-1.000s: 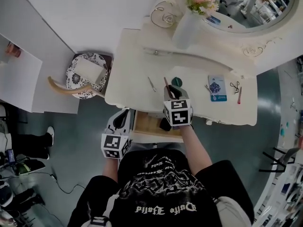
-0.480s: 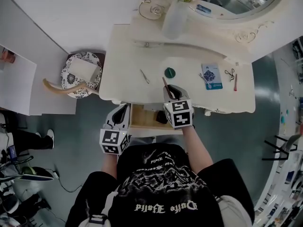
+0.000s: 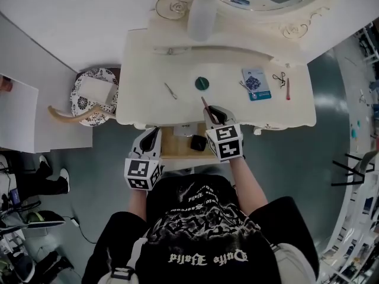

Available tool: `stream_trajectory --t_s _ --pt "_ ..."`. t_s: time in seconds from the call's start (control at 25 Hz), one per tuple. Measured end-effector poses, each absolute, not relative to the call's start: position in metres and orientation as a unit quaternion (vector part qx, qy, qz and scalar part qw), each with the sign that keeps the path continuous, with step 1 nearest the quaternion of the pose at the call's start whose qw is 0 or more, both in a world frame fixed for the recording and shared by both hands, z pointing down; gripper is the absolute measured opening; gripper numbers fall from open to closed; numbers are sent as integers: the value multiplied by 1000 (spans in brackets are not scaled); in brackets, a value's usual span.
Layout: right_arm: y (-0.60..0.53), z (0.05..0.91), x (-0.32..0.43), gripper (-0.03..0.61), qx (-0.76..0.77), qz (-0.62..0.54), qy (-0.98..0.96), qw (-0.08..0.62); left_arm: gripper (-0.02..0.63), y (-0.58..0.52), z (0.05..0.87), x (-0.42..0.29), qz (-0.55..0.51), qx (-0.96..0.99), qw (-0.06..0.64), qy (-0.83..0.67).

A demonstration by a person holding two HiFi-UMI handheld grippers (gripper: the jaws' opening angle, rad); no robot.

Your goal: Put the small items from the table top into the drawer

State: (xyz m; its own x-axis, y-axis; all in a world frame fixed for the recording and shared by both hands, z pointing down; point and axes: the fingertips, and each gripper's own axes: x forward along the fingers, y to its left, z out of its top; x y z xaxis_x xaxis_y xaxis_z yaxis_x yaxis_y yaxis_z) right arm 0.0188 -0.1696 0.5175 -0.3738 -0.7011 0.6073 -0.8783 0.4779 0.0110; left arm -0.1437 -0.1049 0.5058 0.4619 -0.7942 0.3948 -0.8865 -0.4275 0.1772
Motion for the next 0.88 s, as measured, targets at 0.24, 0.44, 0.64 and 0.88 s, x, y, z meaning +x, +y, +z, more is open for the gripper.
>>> stream_trajectory --t_s 0.24,0.44,0.64,0.88 --pt "-158 518 31 51 482 158 -815 281 15 -102 508 -132 133 843 181 -490" --pt "-150 518 39 51 474 151 -819 286 15 -103 508 -125 134 846 179 -484" --pt "-149 511 52 51 476 142 -818 288 15 -101 507 -120 137 848 177 -479" --pt "-154 503 64 51 469 122 -823 295 15 -104 508 -115 138 850 177 -477"
